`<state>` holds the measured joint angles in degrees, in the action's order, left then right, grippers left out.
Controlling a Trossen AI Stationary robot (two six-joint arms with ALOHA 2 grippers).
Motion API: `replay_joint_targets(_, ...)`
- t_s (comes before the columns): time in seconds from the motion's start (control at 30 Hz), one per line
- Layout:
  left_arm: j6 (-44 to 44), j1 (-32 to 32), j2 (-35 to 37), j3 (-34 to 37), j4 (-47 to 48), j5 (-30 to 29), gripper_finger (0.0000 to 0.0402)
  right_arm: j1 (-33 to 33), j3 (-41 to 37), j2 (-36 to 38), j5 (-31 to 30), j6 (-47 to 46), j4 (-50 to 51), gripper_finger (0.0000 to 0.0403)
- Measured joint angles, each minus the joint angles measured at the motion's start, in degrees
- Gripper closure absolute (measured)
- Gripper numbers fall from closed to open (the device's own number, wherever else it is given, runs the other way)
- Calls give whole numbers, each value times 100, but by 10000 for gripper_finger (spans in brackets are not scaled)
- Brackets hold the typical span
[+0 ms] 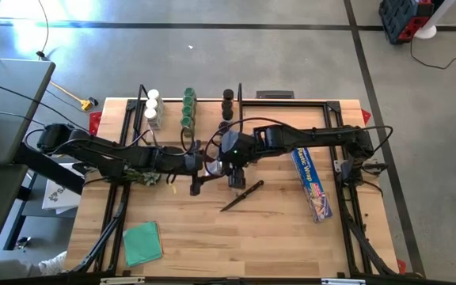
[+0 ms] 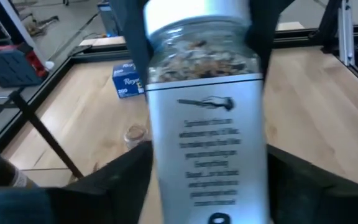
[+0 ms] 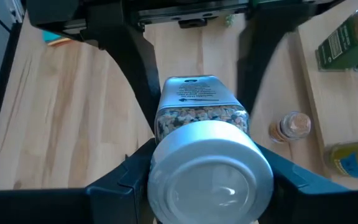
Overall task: Shelf spices
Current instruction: Put the white lid seasoning bottle on the shelf
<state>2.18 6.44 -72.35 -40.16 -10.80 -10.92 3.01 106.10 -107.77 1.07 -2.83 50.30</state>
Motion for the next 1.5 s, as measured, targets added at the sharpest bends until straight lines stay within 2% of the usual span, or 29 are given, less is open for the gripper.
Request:
replay_joint_targets(0.1,-12,-11,-3,-13,12,4,212,2,0,0,-50,29,24,221)
replay_joint_targets(0.23,102,-15,106,-35,-20,-46,215,31,0,61,-131,86,29,218)
replay_joint_targets(0.4,322,40,812,-31,-503,57,215,243,11,532,-582,-149,68,120)
replay_joint_targets(0.53,398,254,1300,254,-1385,241,215,594,11,843,-1232,53,-442,88)
replay_joint_targets(0.63,433,453,1499,543,-2532,570,215,935,0,855,-1679,575,-1309,84)
replay_joint_targets(0.73,459,705,1509,771,-3585,620,215,1150,-2,689,-1723,906,-2358,82)
replay_joint_targets(0.93,1026,1101,1380,790,-4440,531,215,1202,-11,286,-1892,880,-4045,81)
replay_joint_targets(1.17,1111,1213,1332,808,-4875,530,215,1040,-13,78,-1828,778,-4273,81)
replay_joint_targets(1.3,1199,1169,1233,804,-4874,309,215,973,-15,-4,-1543,760,-4478,82)
replay_joint_targets(1.5,1056,1038,1112,804,-4955,313,215,966,-15,-28,-1728,585,-4301,119)
